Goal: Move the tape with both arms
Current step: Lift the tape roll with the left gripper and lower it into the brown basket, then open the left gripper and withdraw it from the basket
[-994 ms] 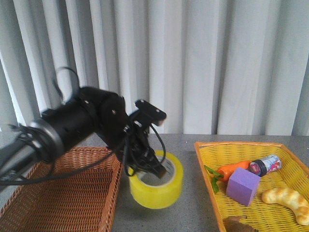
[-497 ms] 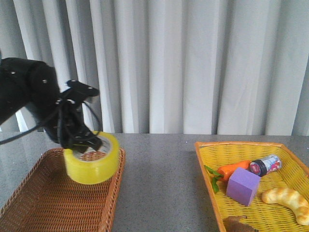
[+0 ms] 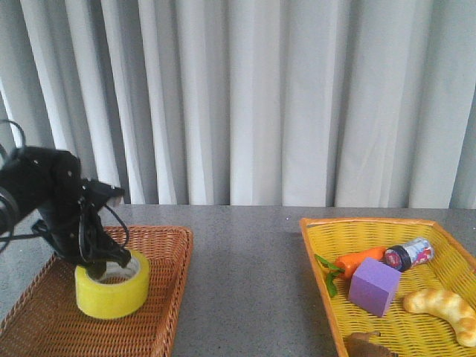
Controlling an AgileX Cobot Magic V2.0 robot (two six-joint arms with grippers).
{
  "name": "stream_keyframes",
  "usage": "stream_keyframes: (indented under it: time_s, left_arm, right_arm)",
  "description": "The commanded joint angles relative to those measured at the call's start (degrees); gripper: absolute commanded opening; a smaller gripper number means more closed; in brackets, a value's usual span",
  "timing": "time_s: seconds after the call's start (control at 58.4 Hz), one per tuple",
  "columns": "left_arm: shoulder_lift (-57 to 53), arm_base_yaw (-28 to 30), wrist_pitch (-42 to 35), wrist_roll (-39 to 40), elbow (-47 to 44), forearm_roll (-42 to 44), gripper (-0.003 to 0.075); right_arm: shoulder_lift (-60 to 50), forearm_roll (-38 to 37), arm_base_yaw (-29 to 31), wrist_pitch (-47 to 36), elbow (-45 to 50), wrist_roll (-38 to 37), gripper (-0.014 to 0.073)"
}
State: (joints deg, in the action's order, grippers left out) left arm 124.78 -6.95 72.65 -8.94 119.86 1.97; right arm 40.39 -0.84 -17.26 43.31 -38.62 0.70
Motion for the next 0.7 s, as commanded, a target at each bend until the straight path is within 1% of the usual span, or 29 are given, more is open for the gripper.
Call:
stream_keyframes:
  time_s: [0.0, 0.12, 0.189, 0.257, 0.343, 0.394, 0.497, 0.6, 0.686]
  left_arm:
    - [-2.24, 0.01, -1.02, 0.7, 1.71, -0.8, 0.0084]
    - [-1.31, 0.01, -1.02, 0.7, 1.71, -0.74, 0.0101]
    - [-1.31, 0.01, -1.02, 0.64, 1.71, -0.78, 0.014]
    - [-1.31, 0.01, -1.02, 0.64, 1.71, -0.78, 0.0207]
    - [-1.31, 0.01, -1.02, 0.64, 1.71, -0.85, 0.0315]
    - [-1.59, 0.01, -1.02, 0.64, 1.71, -0.97, 0.0396]
    - [-3.01, 0.01, -1.02, 0.7, 1.71, -2.49, 0.0508]
    - [-5.35, 0.01, -1.02, 0.7, 1.71, -3.95, 0.0578]
    - [-8.06, 0.01, -1.02, 0.7, 1.71, -5.38, 0.0591]
  right_arm:
    - [-0.16, -0.39, 0.34, -3.31, -1.56, 0.07, 0.0474]
    - [-0.16, -0.39, 0.34, -3.31, -1.56, 0.07, 0.0474]
    - [-0.16, -0.39, 0.34, -3.31, -1.56, 0.07, 0.0474]
    - [-0.16, -0.39, 0.34, -3.31, -1.56, 0.07, 0.0474]
    - [-0.16, -0.39, 0.34, -3.31, -1.56, 0.07, 0.0474]
    - [-0.16, -0.39, 0.34, -3.31, -1.56, 0.07, 0.0474]
    - [-0.16, -0.39, 0.34, -3.31, -1.56, 0.07, 0.0474]
    - [-0.16, -0.39, 0.34, -3.31, -1.56, 0.07, 0.0474]
    - [-0.16, -0.39, 0.34, -3.31, -1.56, 0.07, 0.0474]
